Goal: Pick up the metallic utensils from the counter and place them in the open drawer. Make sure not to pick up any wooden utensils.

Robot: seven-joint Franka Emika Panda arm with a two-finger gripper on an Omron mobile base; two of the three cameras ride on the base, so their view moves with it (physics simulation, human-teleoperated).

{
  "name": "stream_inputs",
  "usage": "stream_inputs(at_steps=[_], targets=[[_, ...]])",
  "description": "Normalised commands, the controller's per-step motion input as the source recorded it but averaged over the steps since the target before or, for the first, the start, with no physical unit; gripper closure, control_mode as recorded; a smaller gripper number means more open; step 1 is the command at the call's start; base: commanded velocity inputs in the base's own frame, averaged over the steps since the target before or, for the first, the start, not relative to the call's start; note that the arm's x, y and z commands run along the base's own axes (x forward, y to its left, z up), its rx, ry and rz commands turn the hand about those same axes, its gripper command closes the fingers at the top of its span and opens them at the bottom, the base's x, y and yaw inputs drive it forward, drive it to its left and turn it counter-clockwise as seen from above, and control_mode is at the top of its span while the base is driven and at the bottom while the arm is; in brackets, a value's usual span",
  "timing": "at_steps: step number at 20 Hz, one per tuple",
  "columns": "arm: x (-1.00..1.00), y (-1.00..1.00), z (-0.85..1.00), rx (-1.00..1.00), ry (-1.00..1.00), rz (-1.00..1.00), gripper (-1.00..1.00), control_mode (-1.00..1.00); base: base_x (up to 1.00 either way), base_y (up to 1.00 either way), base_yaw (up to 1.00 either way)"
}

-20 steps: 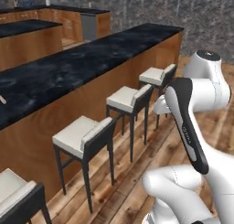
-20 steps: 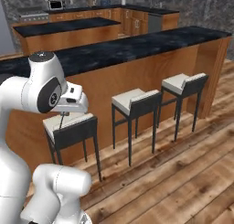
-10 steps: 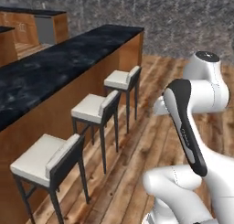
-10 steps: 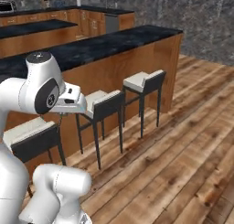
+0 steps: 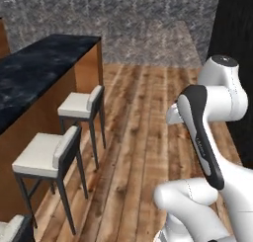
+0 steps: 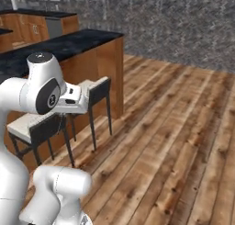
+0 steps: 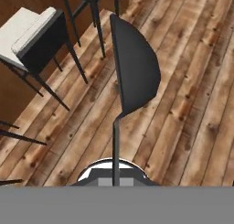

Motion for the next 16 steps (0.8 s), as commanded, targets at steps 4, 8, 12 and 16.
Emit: stream_inputs(at_steps=[4, 8, 12, 16], targets=[[0.00, 0.00, 0.00, 0.00, 0.00, 0.00, 1.00, 1.00, 0.99, -0.28, -0.18], [0.00, 0.00, 0.00, 0.00, 0.00, 0.00, 1.00, 1.00, 1.00, 0.00, -0.01], [0.00, 0.00, 0.00, 0.00, 0.00, 0.00, 1.00, 1.00, 1.00, -0.01, 0.00], [0.00, 0.00, 0.00, 0.00, 0.00, 0.00, 1.00, 1.00, 1.00, -0.15, 0.00]])
